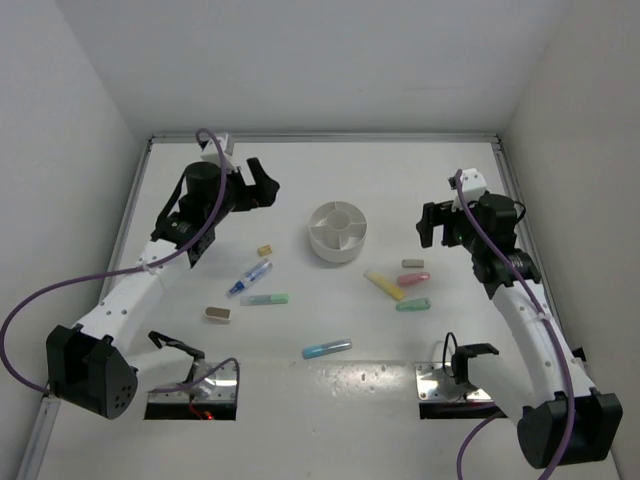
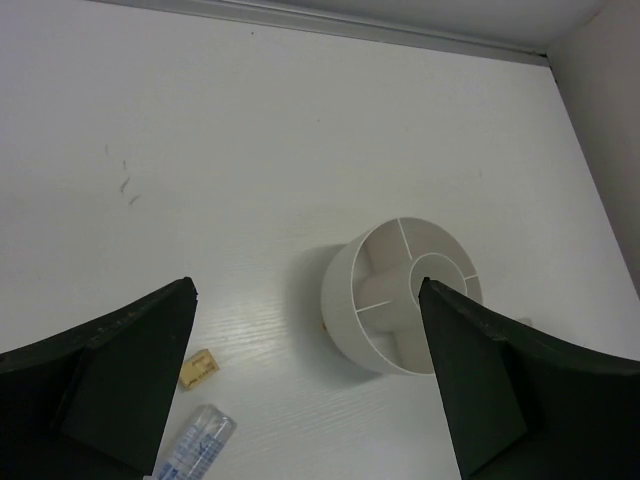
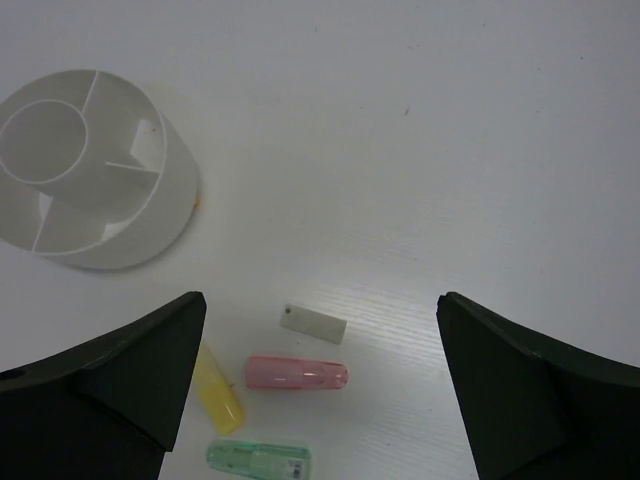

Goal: Sort the stationery into containers
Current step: Pick up the stationery from the center of the board.

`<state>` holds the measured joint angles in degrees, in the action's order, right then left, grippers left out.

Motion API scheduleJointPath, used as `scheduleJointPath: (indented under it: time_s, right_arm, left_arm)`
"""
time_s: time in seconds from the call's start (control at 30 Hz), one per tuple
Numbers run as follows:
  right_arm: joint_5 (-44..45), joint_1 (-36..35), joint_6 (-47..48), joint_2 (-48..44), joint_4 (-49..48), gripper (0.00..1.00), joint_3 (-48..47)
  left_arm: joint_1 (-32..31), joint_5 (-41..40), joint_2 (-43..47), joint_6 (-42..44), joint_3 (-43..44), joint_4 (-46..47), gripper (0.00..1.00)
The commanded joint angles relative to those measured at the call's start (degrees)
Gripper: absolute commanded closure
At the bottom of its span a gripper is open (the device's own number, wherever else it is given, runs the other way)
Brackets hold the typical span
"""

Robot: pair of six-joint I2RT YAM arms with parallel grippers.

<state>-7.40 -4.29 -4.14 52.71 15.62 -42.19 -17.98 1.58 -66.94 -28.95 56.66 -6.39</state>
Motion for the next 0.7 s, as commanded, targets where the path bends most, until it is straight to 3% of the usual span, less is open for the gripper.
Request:
scheduleJointPath:
  time_s: [0.0, 0.17, 0.23, 0.27, 0.3, 0.33, 0.37, 0.43, 0.47, 0.5, 0.53, 0.57, 0.6, 0.67]
  right_arm:
    - [-1.9, 0.0, -0.3, -0.1, -1.5, 0.00, -1.5]
    - [-4.7, 0.0, 1.8, -0.1, -0.9, 0.00, -1.0]
    - [-6.6, 0.0, 5.2, -0.8, -0.2, 0.00, 0.1]
    - [-10.2, 0.0, 9.0, -0.8, 0.5, 0.08, 1.2]
    - [-11.7, 0.0, 9.6, -0.8, 1.6, 0.24, 1.2]
    - [-14.7, 0.0, 9.6, -0.8, 2.7, 0.54, 1.2]
    - [-16.3, 0.0, 10.3, 0.9, 6.0, 1.00, 0.0]
    - [-21.1, -0.9, 11.5, 2.9, 9.1, 1.00, -1.1]
    - [-22.7, -1.4, 12.2, 4.1, 10.4, 0.80, -2.2]
    - [-24.1, -1.4, 13.4, 7.5, 11.8, 0.51, -3.1]
    - [-24.1, -1.4, 14.5, 9.5, 15.8, 0.28, -5.7]
    - [-22.7, -1.9, 15.4, 11.7, 17.2, 0.07, -6.9]
    - [-21.5, -1.9, 17.2, 13.7, 18.4, 0.06, -7.8]
    - [-19.9, -2.6, 20.7, 17.4, 19.5, 0.11, -7.8]
  left_arm:
    - [-0.1, 1.2, 1.0, 0.0, -0.2, 1.8, 0.00]
    - [-0.1, 1.2, 0.5, -1.0, -0.2, 1.8, 0.04]
    - [-0.1, 1.2, -0.1, -1.0, -0.2, 1.8, 0.16]
    - [-0.1, 1.2, -0.1, -1.0, -0.2, 1.8, 0.66]
    - [-0.1, 1.2, -0.6, -1.0, -0.2, 1.8, 0.95]
    - [-0.1, -0.2, -1.5, -1.7, -0.2, 1.1, 1.00]
    - [-0.1, -1.7, -1.5, -2.2, -0.2, 0.5, 1.00]
    - [-0.1, -3.2, -1.5, -3.5, -0.2, -1.6, 1.00]
    - [-1.1, -8.1, -1.5, -4.1, -0.2, -3.5, 0.92]
    - [-2.4, -11.6, -2.1, -4.8, 0.5, -5.5, 0.42]
    - [-3.0, -14.6, -2.1, -6.3, 0.5, -9.0, 0.24]
    - [-3.0, -18.5, -2.1, -6.3, -0.1, -10.3, 0.13]
    - [-3.6, -19.2, -2.1, -6.3, -0.8, -11.0, 0.05]
    - [-3.6, -18.5, -2.7, -6.3, -1.3, -11.7, 0.03]
